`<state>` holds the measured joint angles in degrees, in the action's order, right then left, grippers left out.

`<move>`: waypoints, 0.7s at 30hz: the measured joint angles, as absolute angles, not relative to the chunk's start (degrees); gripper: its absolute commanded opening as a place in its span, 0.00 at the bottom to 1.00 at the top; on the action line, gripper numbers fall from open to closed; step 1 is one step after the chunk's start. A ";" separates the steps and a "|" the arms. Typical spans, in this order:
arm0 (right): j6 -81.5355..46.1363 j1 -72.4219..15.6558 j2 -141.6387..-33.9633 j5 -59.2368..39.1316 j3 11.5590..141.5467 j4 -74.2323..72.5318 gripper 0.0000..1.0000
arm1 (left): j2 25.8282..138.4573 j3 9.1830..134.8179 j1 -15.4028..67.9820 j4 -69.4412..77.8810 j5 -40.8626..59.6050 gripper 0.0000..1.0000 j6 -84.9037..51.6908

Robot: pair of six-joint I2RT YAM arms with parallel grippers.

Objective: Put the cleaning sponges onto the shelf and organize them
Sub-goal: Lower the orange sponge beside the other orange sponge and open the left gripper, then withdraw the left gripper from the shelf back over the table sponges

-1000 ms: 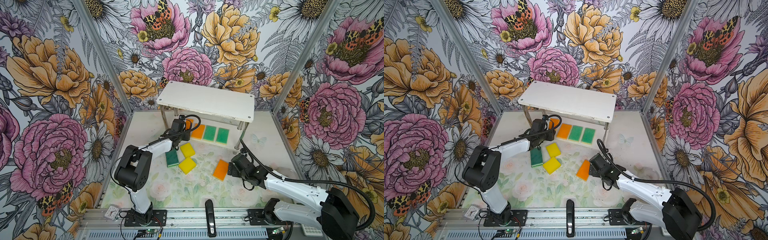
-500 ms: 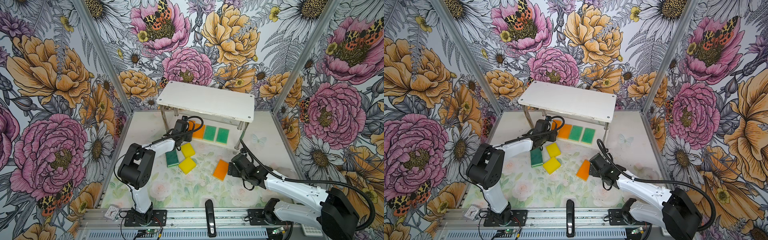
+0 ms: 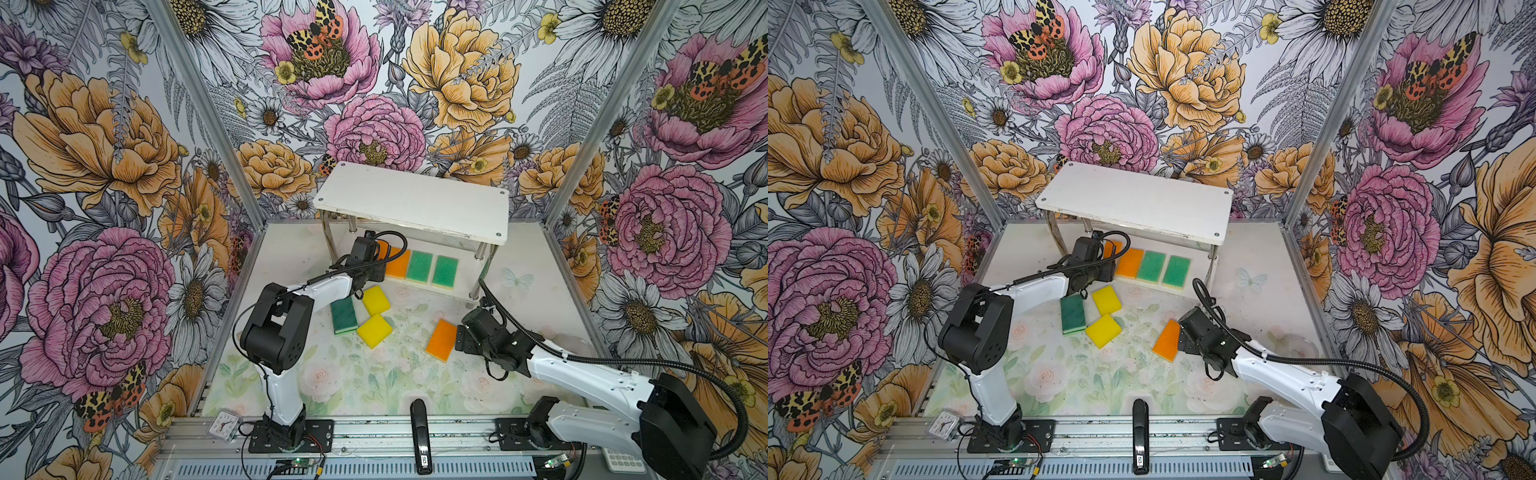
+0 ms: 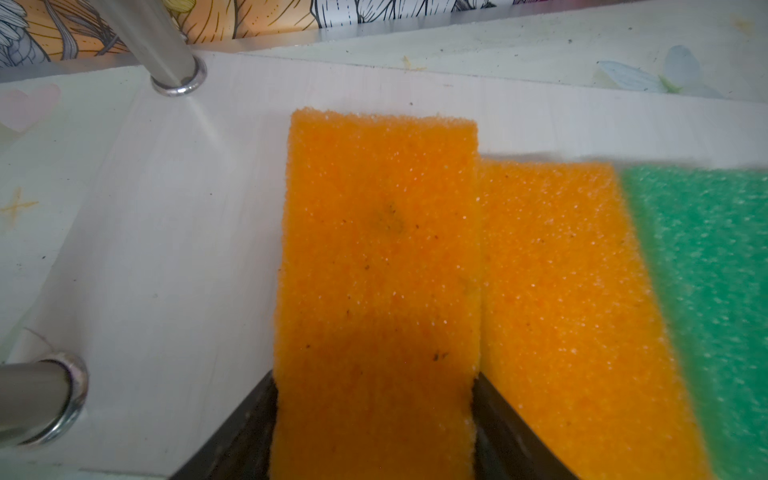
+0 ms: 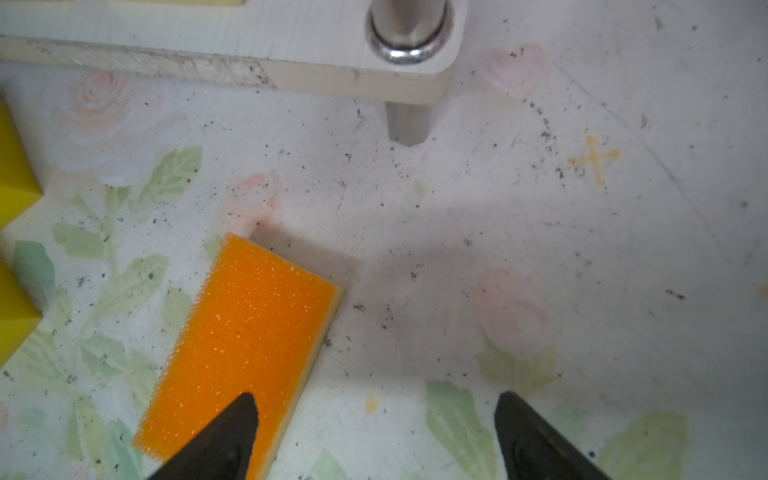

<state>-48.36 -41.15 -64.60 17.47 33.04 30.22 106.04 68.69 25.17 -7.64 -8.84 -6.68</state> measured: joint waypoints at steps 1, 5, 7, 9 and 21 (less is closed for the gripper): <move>-48.34 -41.15 -64.60 17.47 33.04 30.22 0.92 | 106.15 68.69 25.17 -7.68 -8.99 0.74 -6.72; -48.31 -41.12 -64.60 17.47 33.04 30.22 0.92 | 106.19 68.69 25.17 -7.70 -9.47 0.79 -7.11; -48.31 -40.99 -64.60 17.34 33.04 30.22 0.92 | 106.19 68.69 25.17 -7.73 -9.63 0.80 -7.09; -48.31 -40.99 -64.62 17.30 33.04 30.22 0.92 | 106.19 68.69 25.17 -7.70 -9.63 0.81 -7.09; -48.31 -40.88 -64.64 17.28 33.04 30.22 0.92 | 103.68 68.62 25.23 -7.92 -9.65 0.83 -7.11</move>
